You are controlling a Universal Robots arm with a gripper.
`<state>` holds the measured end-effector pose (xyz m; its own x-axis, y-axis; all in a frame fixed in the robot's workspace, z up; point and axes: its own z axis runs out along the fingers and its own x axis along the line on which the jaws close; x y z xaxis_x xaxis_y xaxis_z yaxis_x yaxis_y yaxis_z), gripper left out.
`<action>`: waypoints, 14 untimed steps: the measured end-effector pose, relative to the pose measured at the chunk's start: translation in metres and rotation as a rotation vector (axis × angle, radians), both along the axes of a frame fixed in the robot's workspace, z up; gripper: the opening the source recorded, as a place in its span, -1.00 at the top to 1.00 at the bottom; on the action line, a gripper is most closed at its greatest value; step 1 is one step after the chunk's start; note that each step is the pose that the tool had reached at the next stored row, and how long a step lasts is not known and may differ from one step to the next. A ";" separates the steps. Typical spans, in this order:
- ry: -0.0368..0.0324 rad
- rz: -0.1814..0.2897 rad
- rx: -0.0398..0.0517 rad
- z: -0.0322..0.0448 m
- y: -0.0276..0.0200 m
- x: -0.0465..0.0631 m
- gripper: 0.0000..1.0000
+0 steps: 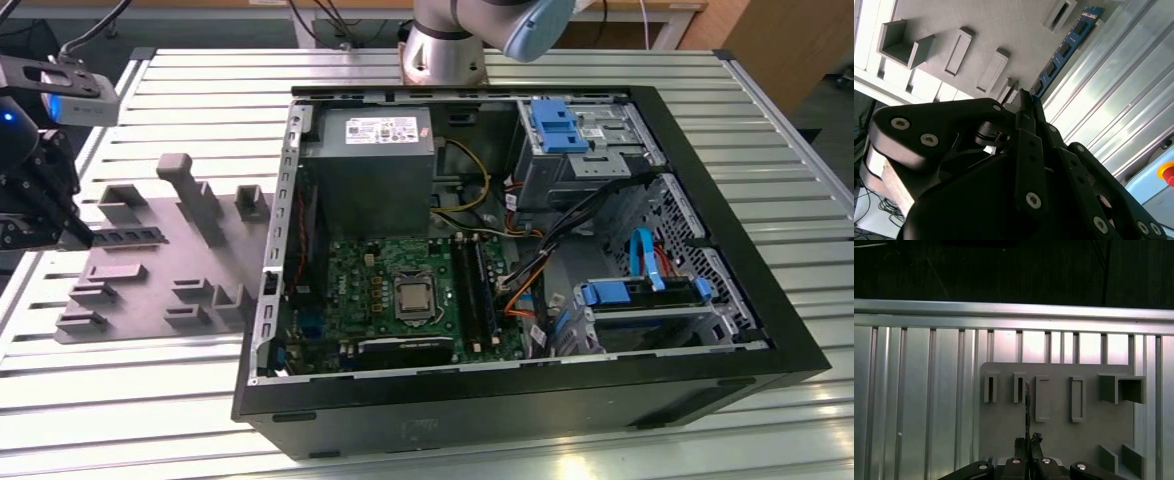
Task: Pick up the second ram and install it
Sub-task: 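Pick up the second ram and move it above second insertion slot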
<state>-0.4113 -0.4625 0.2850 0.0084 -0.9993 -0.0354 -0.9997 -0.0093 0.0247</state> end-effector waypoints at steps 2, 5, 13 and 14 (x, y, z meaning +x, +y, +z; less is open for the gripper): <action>-0.0001 0.000 0.0000 0.0014 0.0000 0.000 0.72; -0.0002 0.000 0.0000 0.0036 0.0000 0.000 0.72; -0.0004 0.000 0.0000 0.0094 0.0001 0.000 0.72; -0.0004 0.000 0.0000 0.0101 0.0001 0.000 0.72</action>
<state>-0.4117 -0.4624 0.2951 0.0085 -0.9993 -0.0354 -0.9997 -0.0093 0.0243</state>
